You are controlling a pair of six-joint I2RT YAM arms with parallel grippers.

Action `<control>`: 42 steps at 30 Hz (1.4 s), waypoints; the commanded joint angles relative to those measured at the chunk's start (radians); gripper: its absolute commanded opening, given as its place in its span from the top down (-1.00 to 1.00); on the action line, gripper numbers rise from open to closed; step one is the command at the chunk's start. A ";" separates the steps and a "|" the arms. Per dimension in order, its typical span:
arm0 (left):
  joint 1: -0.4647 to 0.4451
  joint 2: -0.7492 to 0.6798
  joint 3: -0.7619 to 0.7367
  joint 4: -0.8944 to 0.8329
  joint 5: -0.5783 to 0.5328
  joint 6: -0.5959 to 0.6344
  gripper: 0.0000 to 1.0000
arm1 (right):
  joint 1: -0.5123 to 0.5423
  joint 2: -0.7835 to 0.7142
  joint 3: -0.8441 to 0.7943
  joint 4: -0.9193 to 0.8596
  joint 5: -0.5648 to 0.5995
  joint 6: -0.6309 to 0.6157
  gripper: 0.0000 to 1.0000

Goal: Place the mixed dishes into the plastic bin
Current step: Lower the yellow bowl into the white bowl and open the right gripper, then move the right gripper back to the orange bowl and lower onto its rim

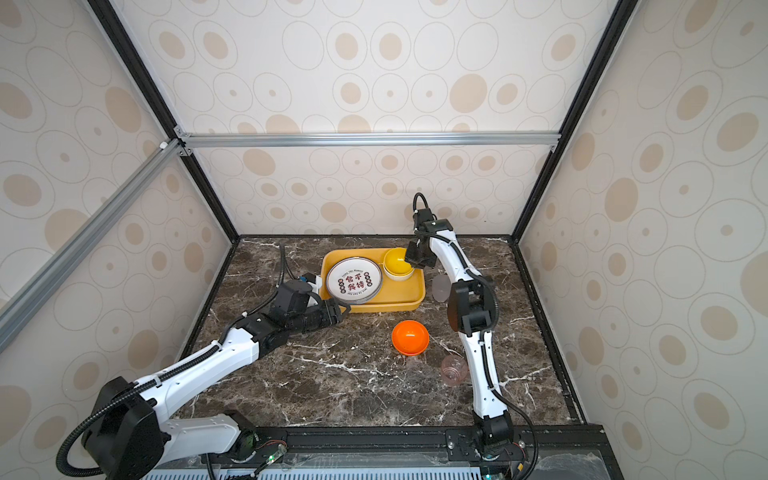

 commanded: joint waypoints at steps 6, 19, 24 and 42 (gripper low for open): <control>0.009 -0.023 -0.003 0.005 0.003 -0.014 -0.40 | -0.004 0.020 0.026 -0.022 -0.012 0.021 0.74; 0.008 -0.017 -0.016 0.033 0.032 -0.016 -0.40 | -0.001 -0.124 -0.055 -0.026 0.010 0.002 0.44; 0.009 -0.017 -0.016 0.049 0.064 -0.010 -0.40 | 0.000 -0.266 -0.223 0.026 0.027 -0.010 0.37; -0.109 0.052 0.029 0.111 0.191 0.043 -0.40 | 0.001 -0.823 -0.928 0.219 -0.075 -0.088 0.26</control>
